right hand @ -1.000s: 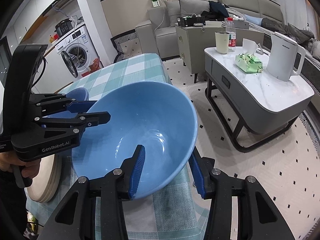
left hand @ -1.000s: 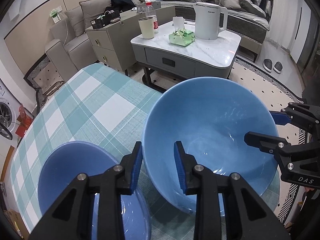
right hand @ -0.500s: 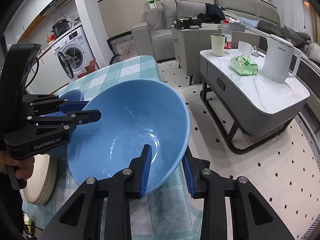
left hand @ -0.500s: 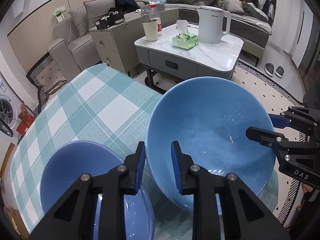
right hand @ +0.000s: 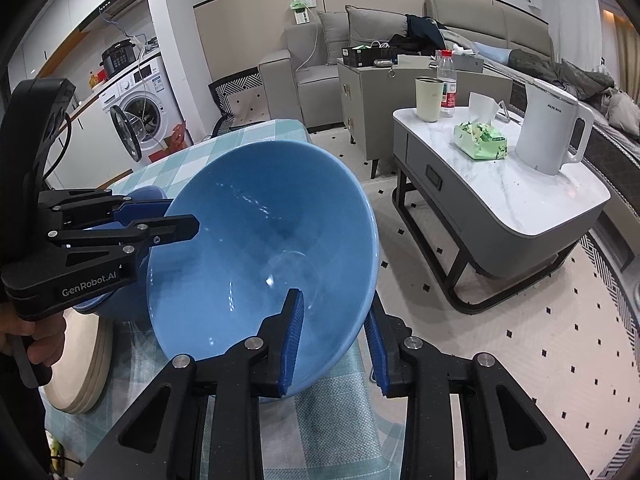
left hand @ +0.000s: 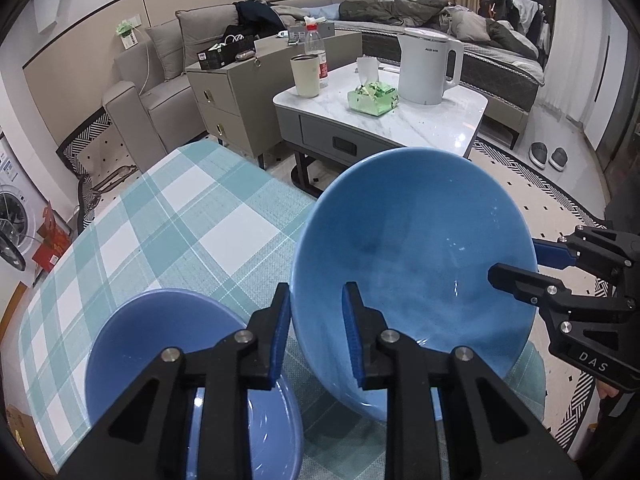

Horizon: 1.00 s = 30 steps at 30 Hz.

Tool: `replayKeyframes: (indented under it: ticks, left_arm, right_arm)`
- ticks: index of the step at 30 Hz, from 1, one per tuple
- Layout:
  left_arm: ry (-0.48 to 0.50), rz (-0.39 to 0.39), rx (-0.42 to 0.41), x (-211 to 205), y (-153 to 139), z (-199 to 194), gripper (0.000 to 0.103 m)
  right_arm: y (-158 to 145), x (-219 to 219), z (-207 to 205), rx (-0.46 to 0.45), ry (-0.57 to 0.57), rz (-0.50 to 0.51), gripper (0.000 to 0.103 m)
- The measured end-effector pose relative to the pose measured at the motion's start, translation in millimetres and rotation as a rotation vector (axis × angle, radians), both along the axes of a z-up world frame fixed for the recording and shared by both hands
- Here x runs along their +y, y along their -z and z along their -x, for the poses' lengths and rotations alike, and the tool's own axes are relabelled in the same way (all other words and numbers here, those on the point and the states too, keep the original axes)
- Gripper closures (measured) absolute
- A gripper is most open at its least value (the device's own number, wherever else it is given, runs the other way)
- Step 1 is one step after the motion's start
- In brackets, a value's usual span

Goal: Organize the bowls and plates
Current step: 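Lift the light blue bowl with both grippers and carry it toward the stacked bowls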

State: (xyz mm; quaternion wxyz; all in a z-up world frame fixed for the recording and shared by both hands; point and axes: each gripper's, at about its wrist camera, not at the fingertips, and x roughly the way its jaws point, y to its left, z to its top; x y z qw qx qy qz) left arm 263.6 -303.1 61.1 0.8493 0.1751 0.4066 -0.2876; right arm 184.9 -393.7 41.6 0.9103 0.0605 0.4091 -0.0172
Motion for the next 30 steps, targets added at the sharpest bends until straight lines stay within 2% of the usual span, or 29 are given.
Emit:
replayKeyframes:
  ticks: [17, 30]
  left_arm:
    - [-0.018, 0.053, -0.050, 15, -27, 8, 0.079]
    - [-0.064, 0.097, -0.094, 39, -50, 13, 0.079]
  right_arm:
    - [-25, 17, 13, -0.052, -0.004, 0.051, 0.072]
    - [-61, 39, 13, -0.111, -0.042, 0.088, 0.072]
